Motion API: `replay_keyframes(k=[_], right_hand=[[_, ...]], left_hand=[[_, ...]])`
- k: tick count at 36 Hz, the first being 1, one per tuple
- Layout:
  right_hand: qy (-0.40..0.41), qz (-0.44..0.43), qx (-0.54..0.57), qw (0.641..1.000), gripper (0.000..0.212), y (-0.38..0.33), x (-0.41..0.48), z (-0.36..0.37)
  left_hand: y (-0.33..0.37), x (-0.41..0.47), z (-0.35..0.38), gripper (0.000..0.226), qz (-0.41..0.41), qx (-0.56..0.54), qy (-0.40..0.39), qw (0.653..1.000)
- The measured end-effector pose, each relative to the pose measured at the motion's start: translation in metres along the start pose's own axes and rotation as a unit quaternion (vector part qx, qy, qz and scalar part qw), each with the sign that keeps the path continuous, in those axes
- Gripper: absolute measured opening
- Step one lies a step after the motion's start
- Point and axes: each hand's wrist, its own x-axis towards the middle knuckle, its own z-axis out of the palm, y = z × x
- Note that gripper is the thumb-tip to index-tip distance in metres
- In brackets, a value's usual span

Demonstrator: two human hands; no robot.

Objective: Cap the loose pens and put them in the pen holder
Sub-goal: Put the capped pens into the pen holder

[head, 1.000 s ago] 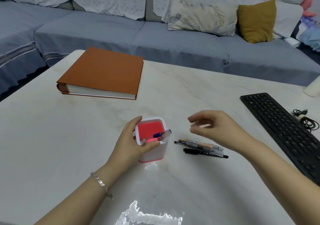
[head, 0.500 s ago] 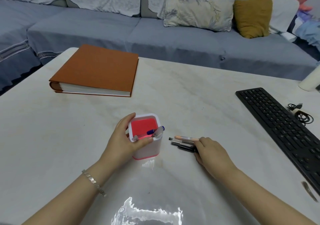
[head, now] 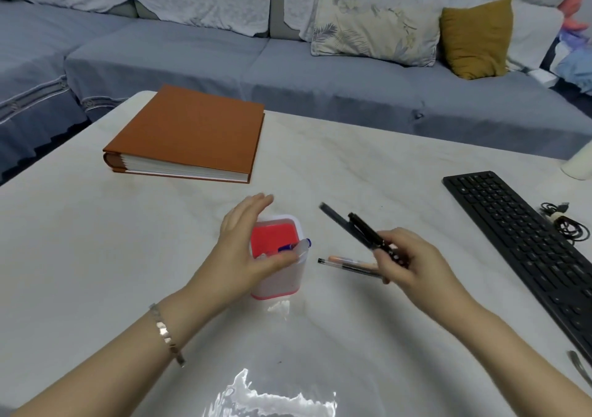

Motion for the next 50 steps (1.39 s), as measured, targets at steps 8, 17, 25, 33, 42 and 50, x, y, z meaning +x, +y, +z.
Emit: replay_keyframes(k=[8,17,25,33,42,50], right_hand=[[-0.08,-0.054,0.034,0.995,0.018,-0.047,0.014,-0.008],[0.06,-0.009,0.066,0.996,0.027,-0.046,0.022,-0.012],[0.067,0.029,0.118,0.99,0.021,-0.047,0.021,0.0],[0.165,0.003,0.255,0.953,0.029,-0.069,0.031,0.018],[0.057,0.027,0.08,0.995,0.022,-0.059,0.046,0.066],[-0.003,-0.053,-0.038,0.998,0.037,-0.044,0.035,0.07]], left_hand=[[0.059,0.016,-0.017,0.038,0.136,0.098,-0.066,0.984],[0.031,0.016,-0.024,0.022,0.042,0.174,-0.037,0.983],[0.029,0.015,-0.02,0.017,-0.091,-0.216,0.055,0.971],[0.007,0.017,-0.012,0.022,-0.089,-0.08,0.077,0.99],[-0.003,0.005,-0.01,0.027,-0.058,-0.02,0.058,0.996],[-0.01,-0.01,-0.005,0.05,-0.015,0.028,0.012,0.999]])
